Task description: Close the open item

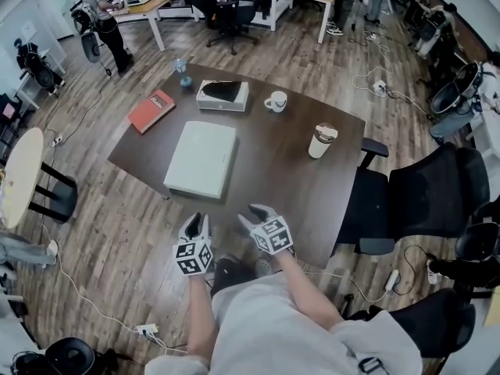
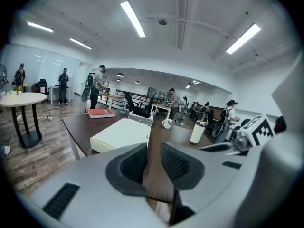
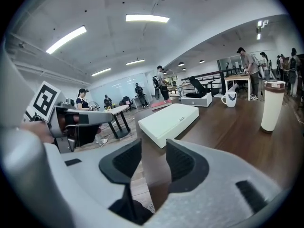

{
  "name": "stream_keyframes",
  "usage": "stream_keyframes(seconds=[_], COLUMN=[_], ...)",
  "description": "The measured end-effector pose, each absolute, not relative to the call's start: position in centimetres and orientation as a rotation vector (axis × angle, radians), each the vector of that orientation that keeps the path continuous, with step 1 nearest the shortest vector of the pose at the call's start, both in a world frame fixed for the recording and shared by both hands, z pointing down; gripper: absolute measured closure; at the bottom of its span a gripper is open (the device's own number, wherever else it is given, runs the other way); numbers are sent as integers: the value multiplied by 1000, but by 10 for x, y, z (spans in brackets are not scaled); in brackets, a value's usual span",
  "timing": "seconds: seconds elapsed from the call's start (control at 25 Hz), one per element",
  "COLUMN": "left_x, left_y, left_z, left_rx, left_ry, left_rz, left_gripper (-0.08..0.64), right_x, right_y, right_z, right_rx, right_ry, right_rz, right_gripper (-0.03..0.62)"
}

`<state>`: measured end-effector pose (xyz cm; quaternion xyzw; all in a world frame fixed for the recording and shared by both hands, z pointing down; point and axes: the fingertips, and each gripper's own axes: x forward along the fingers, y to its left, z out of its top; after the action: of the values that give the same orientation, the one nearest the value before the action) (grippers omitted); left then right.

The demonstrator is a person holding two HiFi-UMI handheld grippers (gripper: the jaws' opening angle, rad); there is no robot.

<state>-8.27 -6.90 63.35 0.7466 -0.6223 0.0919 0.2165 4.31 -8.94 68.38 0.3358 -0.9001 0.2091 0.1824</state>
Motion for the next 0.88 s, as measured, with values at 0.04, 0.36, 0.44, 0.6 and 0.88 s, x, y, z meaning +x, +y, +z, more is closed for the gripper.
stream_keyframes(seconds=[0.04,0.36,0.44,0.6,0.88], left_x=[-83,-83,-83,-81,-76], left_y=[-69,-63,-63,-60,-55], left_z=[635,635,637,645,646], left_rx=[2066,2063,2060,2039,2040], left_ry=[-1726,-1717,-1715,-1697,-1686], left_rz=[256,240,238,249,250], left_gripper=[483,531,540,545,545], right_x=[43,45,47,52,61], right_y=[-89,-85,-85,-85,-82], right_z=[684,684,684,687,686], right_rx=[947,972,983,1000,1027], right_ry=[-2543,-2535,-2534,-2521,-2524], right_rz=[597,592,595,608,613], right_gripper=[433,482,504,539,589])
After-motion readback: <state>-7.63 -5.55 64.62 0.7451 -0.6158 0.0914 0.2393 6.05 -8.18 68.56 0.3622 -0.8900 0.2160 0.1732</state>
